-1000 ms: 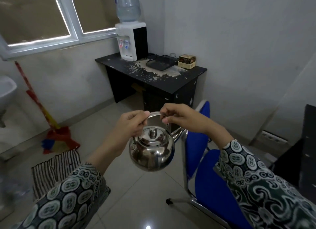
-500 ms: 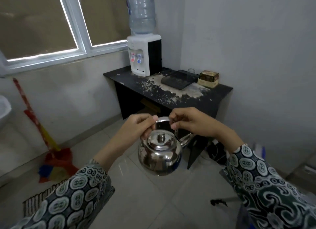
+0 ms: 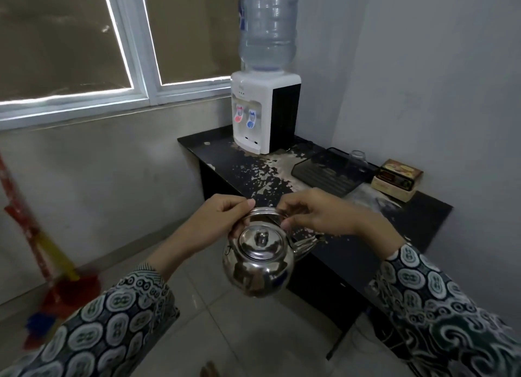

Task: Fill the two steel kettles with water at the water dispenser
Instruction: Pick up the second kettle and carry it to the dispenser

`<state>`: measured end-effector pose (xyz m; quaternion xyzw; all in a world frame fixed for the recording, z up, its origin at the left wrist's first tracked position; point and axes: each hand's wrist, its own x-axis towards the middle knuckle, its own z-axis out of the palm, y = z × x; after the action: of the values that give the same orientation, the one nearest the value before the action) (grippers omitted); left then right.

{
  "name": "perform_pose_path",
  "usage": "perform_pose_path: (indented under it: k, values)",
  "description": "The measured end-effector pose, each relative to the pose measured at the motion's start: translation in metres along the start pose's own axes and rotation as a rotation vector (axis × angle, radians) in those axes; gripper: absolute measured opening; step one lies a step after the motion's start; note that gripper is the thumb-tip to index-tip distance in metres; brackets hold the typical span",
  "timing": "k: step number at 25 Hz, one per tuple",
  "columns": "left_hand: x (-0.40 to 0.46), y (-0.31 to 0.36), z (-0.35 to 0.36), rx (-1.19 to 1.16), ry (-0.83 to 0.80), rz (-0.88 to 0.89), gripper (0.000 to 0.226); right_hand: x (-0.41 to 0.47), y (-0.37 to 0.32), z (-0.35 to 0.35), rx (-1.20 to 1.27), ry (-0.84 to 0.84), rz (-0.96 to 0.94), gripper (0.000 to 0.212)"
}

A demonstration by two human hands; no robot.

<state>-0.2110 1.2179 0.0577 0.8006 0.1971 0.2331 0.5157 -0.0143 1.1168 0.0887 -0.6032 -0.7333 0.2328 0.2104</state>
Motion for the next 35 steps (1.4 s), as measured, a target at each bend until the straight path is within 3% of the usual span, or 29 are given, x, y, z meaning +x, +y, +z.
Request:
perform_pose_path:
  k: [12,15,19,22,27,35]
  values:
    - [0.251,-0.129,-0.119,0.09,-0.145,-0.031,0.043,0.23,0.161,-0.056,-0.01,0.002,0.094,0.004]
    - [0.301,-0.162,-0.13,0.143,-0.148,-0.058,0.039,0.271,0.2,-0.064,0.013,-0.008,0.172,0.019]
    - [0.355,-0.203,-0.136,0.208,-0.181,-0.066,0.035,0.311,0.25,-0.07,0.007,-0.024,0.249,0.012]
    - [0.393,-0.228,-0.138,0.234,-0.213,-0.078,0.028,0.339,0.286,-0.078,0.024,-0.036,0.288,0.017]
    - [0.45,-0.259,-0.145,0.248,-0.246,-0.135,0.03,0.378,0.336,-0.091,0.019,-0.021,0.314,0.003]
    - [0.488,-0.286,-0.135,0.24,-0.304,-0.132,0.024,0.393,0.38,-0.09,0.044,-0.026,0.385,0.011]
